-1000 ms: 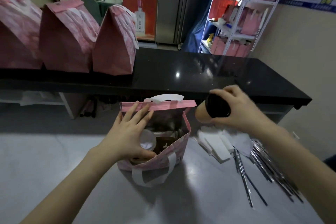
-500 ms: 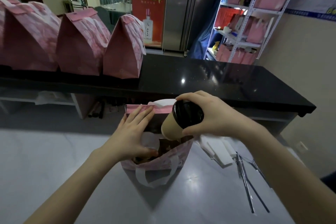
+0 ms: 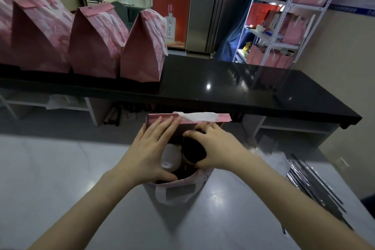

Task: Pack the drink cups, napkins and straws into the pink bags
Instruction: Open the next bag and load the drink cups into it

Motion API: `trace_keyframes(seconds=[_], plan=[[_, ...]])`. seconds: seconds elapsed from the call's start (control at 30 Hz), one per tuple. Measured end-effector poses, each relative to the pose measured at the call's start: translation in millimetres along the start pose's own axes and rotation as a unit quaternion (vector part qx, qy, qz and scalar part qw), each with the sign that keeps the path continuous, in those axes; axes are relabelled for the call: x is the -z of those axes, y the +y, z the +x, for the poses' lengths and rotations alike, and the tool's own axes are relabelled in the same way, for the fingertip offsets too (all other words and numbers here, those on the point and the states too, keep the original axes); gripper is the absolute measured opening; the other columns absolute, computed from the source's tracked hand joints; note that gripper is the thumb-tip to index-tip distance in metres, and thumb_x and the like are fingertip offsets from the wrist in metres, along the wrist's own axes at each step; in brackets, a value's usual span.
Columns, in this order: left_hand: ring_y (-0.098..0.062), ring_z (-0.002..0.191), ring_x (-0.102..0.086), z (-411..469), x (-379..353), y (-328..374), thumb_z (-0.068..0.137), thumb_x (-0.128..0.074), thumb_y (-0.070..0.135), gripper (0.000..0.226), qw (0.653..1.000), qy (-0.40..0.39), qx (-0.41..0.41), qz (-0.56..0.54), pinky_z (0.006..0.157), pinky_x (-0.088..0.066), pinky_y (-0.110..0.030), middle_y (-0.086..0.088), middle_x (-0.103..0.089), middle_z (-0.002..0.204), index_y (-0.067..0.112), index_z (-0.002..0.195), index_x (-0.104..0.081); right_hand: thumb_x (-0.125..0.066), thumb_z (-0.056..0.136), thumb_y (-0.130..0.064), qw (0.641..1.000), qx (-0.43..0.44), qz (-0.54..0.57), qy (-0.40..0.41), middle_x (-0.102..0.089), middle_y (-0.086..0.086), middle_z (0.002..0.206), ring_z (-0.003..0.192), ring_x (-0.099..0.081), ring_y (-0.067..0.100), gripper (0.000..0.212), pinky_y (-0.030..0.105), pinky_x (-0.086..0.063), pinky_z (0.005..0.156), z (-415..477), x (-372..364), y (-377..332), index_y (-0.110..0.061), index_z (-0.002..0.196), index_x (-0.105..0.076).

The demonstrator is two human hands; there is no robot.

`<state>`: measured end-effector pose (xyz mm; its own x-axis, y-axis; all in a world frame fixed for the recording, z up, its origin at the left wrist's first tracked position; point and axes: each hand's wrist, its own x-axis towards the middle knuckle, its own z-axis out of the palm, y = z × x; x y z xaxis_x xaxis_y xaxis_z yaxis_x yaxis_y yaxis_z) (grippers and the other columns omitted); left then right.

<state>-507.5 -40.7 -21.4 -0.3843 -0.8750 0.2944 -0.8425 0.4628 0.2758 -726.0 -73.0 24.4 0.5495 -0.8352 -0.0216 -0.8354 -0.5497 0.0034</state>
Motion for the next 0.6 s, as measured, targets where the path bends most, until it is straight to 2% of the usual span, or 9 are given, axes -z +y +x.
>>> trace_keyframes(seconds=[0.1, 0.23, 0.43, 0.6], plan=[[-0.018, 0.148, 0.014, -2, -2, 1, 0.050, -0.055, 0.082, 0.132, 0.995, -0.036, -0.010, 0.093, 0.118, -0.006, -0.059, 0.008, 0.007, 0.162, 0.039, 0.148, 0.021, -0.076, 0.069, -0.043, 0.999, 0.015, -0.014, -0.047, -0.036, -0.002, 0.140, 0.124, -0.036, 0.023, 0.087, 0.039, -0.051, 0.087, -4, -12, -5, -0.037, 0.143, -0.030], [-0.017, 0.146, 0.024, -2, -1, 2, 0.047, -0.052, 0.084, 0.133, 0.992, -0.058, -0.006, 0.113, 0.117, 0.006, -0.057, 0.008, 0.008, 0.162, 0.041, 0.147, 0.024, -0.074, 0.074, -0.036, 0.997, -0.030, -0.039, -0.064, -0.039, 0.004, 0.133, 0.117, -0.039, 0.026, 0.084, 0.040, -0.052, 0.085, 2, -25, -3, -0.033, 0.144, -0.029], [-0.017, 0.145, 0.027, 4, 0, -4, 0.043, -0.056, 0.082, 0.139, 0.989, -0.081, -0.006, 0.124, 0.118, 0.006, -0.053, 0.010, 0.015, 0.161, 0.041, 0.144, 0.030, -0.075, 0.077, -0.027, 0.996, -0.046, -0.046, -0.056, -0.037, 0.008, 0.129, 0.114, -0.043, 0.030, 0.081, 0.039, -0.049, 0.081, 21, -49, -5, -0.030, 0.143, -0.028], [-0.018, 0.145, 0.024, 16, 9, -20, 0.045, -0.065, 0.082, 0.143, 0.986, -0.109, 0.010, 0.123, 0.118, 0.003, -0.050, 0.010, 0.014, 0.161, 0.041, 0.144, 0.030, -0.071, 0.081, -0.029, 0.990, -0.082, -0.011, -0.117, -0.036, 0.010, 0.133, 0.116, -0.043, 0.035, 0.076, 0.048, -0.046, 0.092, 33, -66, 0, -0.032, 0.143, -0.028]])
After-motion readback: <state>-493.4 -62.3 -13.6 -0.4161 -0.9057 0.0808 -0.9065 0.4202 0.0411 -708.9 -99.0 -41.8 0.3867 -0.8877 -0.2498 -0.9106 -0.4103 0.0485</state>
